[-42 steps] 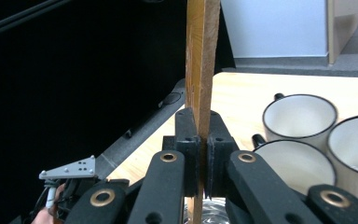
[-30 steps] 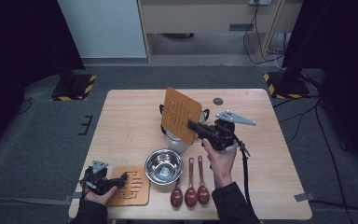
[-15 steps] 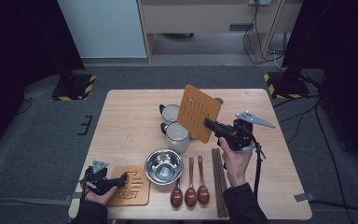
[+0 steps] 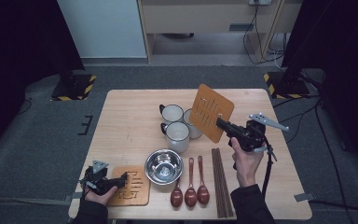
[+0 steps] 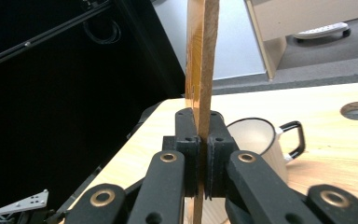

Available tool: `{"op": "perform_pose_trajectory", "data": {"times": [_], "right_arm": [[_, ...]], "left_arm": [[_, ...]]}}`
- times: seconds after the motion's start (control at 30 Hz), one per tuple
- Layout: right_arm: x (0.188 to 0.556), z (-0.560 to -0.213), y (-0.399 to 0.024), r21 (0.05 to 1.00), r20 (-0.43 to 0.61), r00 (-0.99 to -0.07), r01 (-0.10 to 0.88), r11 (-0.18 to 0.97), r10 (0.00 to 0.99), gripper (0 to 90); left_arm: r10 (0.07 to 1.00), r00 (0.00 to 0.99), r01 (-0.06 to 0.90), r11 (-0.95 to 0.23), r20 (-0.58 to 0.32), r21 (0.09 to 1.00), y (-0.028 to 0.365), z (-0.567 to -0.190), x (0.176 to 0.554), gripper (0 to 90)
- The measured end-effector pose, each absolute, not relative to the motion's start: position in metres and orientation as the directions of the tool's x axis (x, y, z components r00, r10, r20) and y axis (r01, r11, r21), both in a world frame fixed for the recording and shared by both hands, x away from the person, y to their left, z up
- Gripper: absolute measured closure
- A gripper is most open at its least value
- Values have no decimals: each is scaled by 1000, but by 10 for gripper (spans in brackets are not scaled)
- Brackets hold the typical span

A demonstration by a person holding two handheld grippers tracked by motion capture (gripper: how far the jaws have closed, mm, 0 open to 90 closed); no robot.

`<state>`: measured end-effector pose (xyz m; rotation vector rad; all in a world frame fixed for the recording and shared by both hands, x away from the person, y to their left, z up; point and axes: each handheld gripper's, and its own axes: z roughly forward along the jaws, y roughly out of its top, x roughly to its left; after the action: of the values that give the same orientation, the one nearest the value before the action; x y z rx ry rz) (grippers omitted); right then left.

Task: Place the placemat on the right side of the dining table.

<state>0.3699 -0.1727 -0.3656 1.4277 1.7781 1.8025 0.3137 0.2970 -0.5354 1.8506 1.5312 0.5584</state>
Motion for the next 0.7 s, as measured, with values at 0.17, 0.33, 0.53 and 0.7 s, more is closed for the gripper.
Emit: {"op": "perform_pose_trajectory", "data": {"times": [0.17, 0.33, 0.53, 0.7], "right_arm": [[369, -368, -184, 859, 463, -473, 447, -249, 750, 871], [370, -371, -193, 857, 466, -453, 443, -262, 760, 871], [368, -377, -207, 854, 468, -424, 445, -272, 776, 871], [367, -382, -219, 849, 473, -396, 444, -287, 787, 871]], "left_arm": [[971, 220, 687, -91, -88, 721, 297, -536, 314, 0], [971, 222, 688, -94, -86, 720, 297, -535, 314, 0], [971, 221, 687, -91, -88, 721, 297, -536, 314, 0], [971, 220, 687, -91, -88, 721, 297, -536, 314, 0]]}}
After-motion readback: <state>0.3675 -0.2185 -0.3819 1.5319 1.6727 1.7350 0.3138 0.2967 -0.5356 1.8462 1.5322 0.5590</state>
